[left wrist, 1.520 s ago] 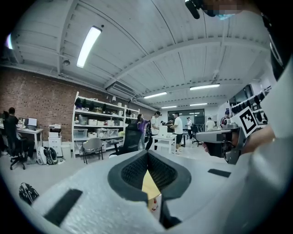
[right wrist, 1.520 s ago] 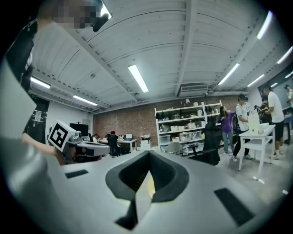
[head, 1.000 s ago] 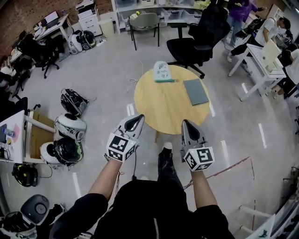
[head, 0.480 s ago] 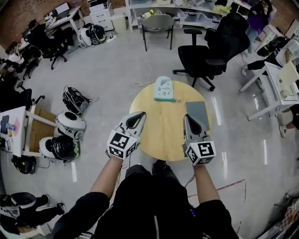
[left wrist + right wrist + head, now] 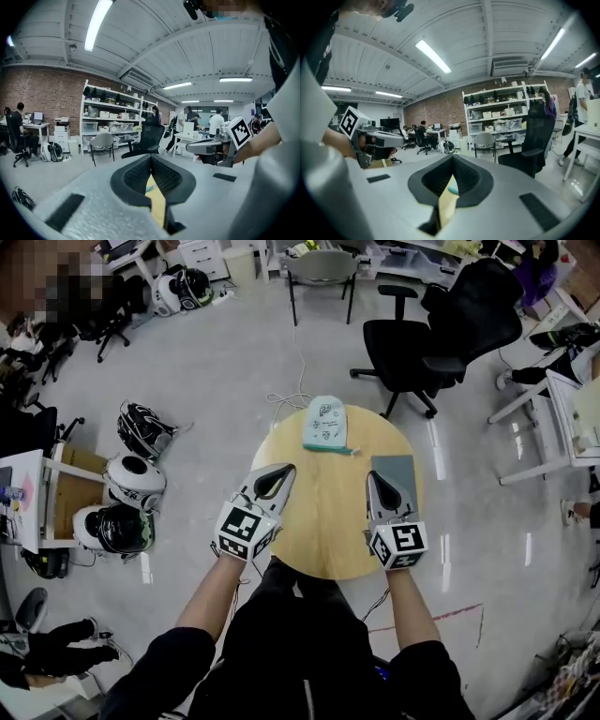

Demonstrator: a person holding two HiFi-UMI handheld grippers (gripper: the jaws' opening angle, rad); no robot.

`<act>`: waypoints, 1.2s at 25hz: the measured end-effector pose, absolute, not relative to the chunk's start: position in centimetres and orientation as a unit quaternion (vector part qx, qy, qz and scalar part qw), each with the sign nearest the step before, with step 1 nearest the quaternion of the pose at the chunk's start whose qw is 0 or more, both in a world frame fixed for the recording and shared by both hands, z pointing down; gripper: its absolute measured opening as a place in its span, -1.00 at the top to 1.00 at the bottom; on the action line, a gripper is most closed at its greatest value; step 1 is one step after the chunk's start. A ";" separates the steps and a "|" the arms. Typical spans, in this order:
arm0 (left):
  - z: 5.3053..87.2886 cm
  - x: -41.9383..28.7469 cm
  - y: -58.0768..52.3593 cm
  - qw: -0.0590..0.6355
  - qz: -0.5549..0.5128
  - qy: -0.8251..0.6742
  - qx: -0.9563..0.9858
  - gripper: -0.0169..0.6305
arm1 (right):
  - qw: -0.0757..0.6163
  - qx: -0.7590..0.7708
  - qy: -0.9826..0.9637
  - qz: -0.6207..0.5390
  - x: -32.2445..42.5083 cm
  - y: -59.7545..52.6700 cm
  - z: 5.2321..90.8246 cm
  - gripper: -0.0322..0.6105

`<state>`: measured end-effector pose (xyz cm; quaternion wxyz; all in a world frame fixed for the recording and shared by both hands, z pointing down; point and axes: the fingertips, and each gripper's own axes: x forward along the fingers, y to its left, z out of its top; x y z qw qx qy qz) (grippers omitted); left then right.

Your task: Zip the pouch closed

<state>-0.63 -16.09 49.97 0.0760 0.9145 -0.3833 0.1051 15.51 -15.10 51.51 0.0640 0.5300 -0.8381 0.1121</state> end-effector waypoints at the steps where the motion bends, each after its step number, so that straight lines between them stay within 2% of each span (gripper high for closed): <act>1: 50.5 -0.5 -16.5 0.078 0.109 -0.381 0.915 0.93 | 0.072 0.529 -0.837 0.119 15.6 -15.5 52.6 0.89; 12: 56.9 0.2 -20.9 0.116 0.136 -0.383 0.906 0.93 | 0.182 0.487 -0.838 0.166 16.5 -21.0 64.7 0.89; 15: 58.2 -0.5 -20.5 0.135 0.147 -0.395 0.897 0.93 | 0.239 0.455 -0.841 0.169 16.5 -22.0 68.3 0.76; 23: 60.9 -4.6 -20.4 0.153 0.172 -0.432 0.872 0.93 | 0.417 0.357 -0.833 0.069 17.4 -26.6 75.3 0.54; 30: 62.4 -7.3 -19.3 0.172 0.189 -0.463 0.849 0.93 | 0.507 0.259 -0.822 0.008 18.2 -28.8 79.8 0.50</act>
